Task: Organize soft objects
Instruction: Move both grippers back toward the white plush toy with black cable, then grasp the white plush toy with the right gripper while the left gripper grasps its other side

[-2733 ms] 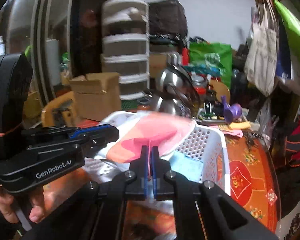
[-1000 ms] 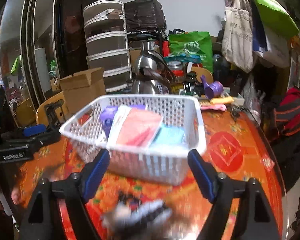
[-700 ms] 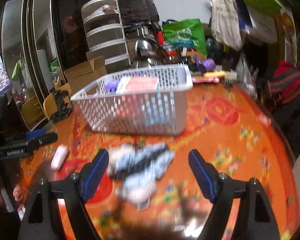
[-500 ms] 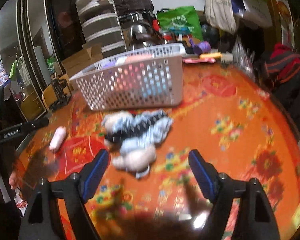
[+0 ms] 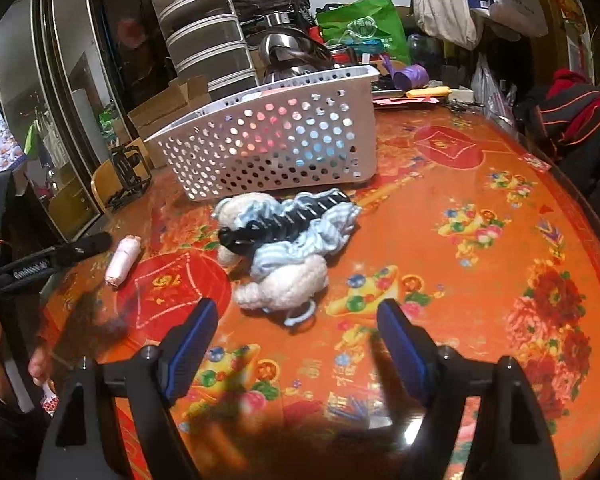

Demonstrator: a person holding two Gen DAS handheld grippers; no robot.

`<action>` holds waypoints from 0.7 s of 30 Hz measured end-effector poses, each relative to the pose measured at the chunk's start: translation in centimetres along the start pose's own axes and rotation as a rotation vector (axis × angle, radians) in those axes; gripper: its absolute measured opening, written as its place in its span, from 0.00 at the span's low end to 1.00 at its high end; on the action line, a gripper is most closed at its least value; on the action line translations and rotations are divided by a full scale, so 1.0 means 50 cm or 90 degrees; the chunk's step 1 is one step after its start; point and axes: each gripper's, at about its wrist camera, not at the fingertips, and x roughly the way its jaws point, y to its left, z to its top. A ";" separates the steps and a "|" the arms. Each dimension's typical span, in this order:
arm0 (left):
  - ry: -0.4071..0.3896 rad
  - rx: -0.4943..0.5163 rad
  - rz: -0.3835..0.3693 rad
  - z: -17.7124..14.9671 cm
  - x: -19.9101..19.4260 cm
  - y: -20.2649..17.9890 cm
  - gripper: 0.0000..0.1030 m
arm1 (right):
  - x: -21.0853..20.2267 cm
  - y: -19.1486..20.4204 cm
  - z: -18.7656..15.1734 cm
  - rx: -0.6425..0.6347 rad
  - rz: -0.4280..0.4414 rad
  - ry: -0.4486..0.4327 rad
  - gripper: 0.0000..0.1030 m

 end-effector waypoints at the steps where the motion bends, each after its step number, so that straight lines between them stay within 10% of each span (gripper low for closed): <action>1: 0.007 0.009 -0.011 0.001 0.012 -0.020 0.89 | 0.004 0.004 0.002 -0.002 0.006 0.002 0.79; 7: 0.022 0.102 -0.063 0.007 0.069 -0.141 0.80 | 0.035 0.014 0.016 -0.006 0.023 0.030 0.56; 21: 0.038 0.197 -0.136 0.017 0.134 -0.246 0.45 | 0.060 0.005 0.031 -0.001 0.024 0.060 0.45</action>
